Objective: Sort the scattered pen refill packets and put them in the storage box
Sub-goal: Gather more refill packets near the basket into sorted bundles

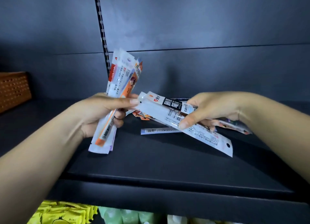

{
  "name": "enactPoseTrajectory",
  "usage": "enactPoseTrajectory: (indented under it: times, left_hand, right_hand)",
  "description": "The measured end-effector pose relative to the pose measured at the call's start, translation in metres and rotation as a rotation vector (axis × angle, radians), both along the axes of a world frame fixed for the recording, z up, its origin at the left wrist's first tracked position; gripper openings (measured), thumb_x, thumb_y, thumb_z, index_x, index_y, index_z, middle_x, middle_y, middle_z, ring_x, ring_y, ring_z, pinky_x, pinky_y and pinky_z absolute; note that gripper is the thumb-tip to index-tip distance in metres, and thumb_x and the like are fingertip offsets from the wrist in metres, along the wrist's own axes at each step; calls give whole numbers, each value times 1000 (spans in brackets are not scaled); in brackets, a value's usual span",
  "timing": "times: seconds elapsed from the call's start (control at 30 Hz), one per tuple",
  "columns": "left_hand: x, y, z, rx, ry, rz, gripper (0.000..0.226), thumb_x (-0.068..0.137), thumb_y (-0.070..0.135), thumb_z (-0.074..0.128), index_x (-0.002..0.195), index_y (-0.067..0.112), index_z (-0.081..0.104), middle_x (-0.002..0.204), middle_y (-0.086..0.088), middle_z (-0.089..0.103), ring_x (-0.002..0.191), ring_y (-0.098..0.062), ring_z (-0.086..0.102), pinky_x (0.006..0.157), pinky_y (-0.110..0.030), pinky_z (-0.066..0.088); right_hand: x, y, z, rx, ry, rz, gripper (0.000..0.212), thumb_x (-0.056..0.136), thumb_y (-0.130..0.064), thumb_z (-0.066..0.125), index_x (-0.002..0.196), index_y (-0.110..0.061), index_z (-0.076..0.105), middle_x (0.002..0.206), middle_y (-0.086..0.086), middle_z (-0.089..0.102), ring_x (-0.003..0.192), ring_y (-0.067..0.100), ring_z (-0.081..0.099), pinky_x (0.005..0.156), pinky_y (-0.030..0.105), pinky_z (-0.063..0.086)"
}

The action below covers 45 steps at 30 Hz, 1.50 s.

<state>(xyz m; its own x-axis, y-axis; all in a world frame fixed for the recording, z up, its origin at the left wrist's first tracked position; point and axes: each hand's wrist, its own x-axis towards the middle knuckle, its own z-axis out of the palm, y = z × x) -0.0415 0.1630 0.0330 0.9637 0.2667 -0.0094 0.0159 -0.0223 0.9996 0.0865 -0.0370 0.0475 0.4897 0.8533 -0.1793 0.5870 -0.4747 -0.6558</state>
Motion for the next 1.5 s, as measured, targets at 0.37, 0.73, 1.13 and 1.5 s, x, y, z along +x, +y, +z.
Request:
enactPoseTrajectory:
  times: [0.37, 0.73, 1.13, 1.5]
  left_hand:
    - [4, 20, 13, -100, -240, 456, 14, 78, 5, 63, 76, 18, 58, 42, 12, 57, 29, 0, 36, 35, -9, 29]
    - [7, -33, 27, 365, -447, 171, 24, 47, 16, 82, 60, 26, 65, 96, 12, 73, 59, -5, 54, 46, -14, 41]
    - [54, -42, 21, -88, -400, 101, 20, 68, 25, 62, 51, 16, 69, 51, 5, 64, 47, -8, 54, 52, -18, 46]
    - [76, -63, -17, -362, -313, -136, 31, 74, 34, 57, 96, 15, 66, 79, -9, 73, 64, -22, 70, 55, -34, 57]
  right_hand:
    - [7, -10, 7, 269, 154, -38, 15, 68, -16, 69, 59, -18, 58, 48, -1, 62, 26, 5, 33, 41, 20, 39]
    - [-10, 6, 35, 770, 368, -40, 16, 56, -29, 71, 54, -20, 58, 50, -5, 58, 25, 4, 32, 38, 14, 41]
    - [-6, 27, 26, 1089, 485, -300, 30, 80, -33, 62, 58, -17, 51, 44, -7, 53, 45, 10, 47, 54, 26, 47]
    - [0, 60, -27, 862, 129, -509, 62, 89, -57, 25, 125, -10, 43, 137, 9, 36, 128, 24, 36, 109, 39, 27]
